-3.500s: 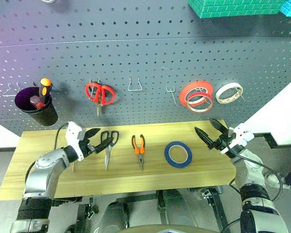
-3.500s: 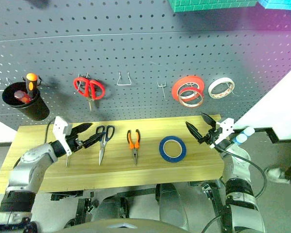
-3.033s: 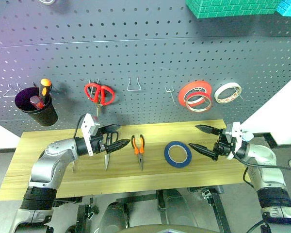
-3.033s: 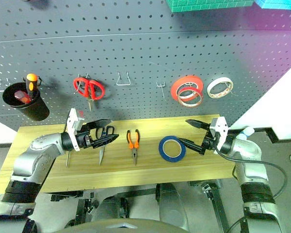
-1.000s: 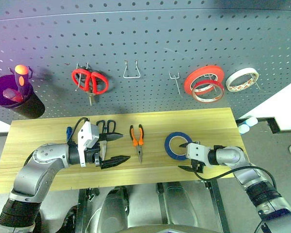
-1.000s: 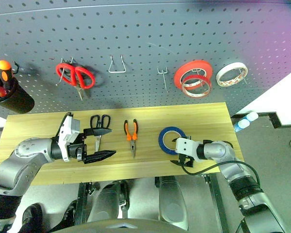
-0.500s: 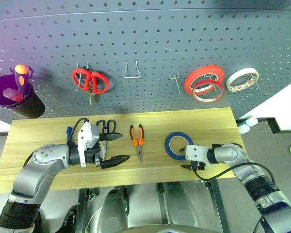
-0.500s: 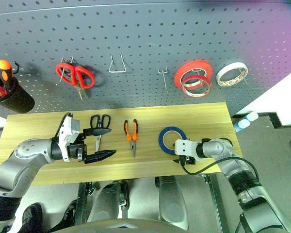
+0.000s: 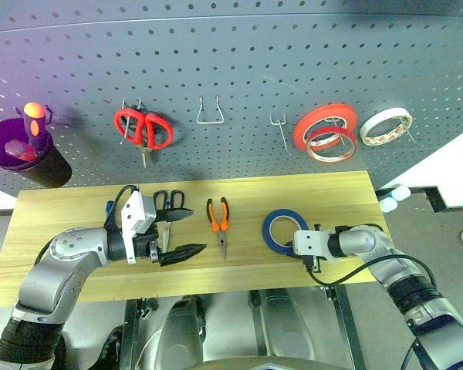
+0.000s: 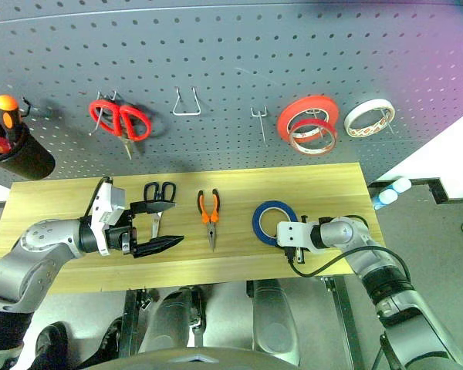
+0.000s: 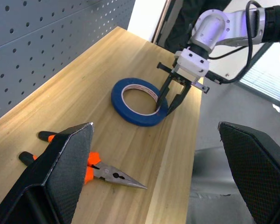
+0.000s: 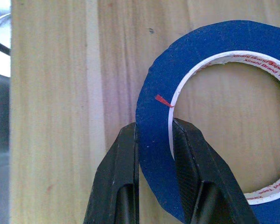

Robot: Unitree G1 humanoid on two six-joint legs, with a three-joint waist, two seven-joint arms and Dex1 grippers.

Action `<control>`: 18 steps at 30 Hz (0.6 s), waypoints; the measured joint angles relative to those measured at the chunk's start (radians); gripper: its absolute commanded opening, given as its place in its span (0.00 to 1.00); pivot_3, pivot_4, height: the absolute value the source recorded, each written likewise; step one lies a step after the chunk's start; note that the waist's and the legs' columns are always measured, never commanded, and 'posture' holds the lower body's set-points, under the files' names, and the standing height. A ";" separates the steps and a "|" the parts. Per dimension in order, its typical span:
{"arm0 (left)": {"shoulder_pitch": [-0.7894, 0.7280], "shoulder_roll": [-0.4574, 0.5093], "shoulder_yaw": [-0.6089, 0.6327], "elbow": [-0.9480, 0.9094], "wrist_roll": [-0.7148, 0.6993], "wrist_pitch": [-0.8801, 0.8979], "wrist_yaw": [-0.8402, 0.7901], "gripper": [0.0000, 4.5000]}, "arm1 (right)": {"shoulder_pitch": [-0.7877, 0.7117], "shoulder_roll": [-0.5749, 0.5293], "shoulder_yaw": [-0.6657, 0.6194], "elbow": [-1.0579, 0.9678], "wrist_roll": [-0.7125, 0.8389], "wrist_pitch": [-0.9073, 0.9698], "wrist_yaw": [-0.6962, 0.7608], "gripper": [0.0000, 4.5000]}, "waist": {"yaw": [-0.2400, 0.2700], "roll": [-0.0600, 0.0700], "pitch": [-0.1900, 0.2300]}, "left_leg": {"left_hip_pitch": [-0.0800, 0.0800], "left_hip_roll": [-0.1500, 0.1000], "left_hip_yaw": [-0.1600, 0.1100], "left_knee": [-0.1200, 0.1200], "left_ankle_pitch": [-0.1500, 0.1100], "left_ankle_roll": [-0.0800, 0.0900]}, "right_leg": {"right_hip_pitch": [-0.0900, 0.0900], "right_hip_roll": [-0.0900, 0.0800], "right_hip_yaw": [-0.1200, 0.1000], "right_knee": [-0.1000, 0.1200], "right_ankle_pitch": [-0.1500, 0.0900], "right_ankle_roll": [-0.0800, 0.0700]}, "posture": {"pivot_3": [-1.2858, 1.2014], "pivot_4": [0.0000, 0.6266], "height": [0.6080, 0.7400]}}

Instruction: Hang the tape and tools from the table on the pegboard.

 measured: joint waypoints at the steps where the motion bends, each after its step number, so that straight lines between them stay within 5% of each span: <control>1: -0.002 0.000 0.000 0.000 0.000 0.000 0.001 1.00 | 0.007 0.000 -0.008 -0.001 0.022 0.000 0.009 0.15 | 0.002 0.000 0.000 | 0.000 0.000 0.000 0.000 0.000 0.000 | 0.000 0.000 0.000 0.000 0.000 0.000 | 0.49 0.51 0.95; 18: -0.013 -0.002 0.033 0.003 -0.023 -0.053 -0.055 1.00 | 0.347 0.032 -0.295 -0.373 0.691 0.209 0.229 0.15 | 0.020 0.000 0.000 | -0.001 0.000 0.001 0.000 0.000 0.000 | 0.000 0.000 0.000 -0.001 0.001 0.002 | 0.47 0.44 0.95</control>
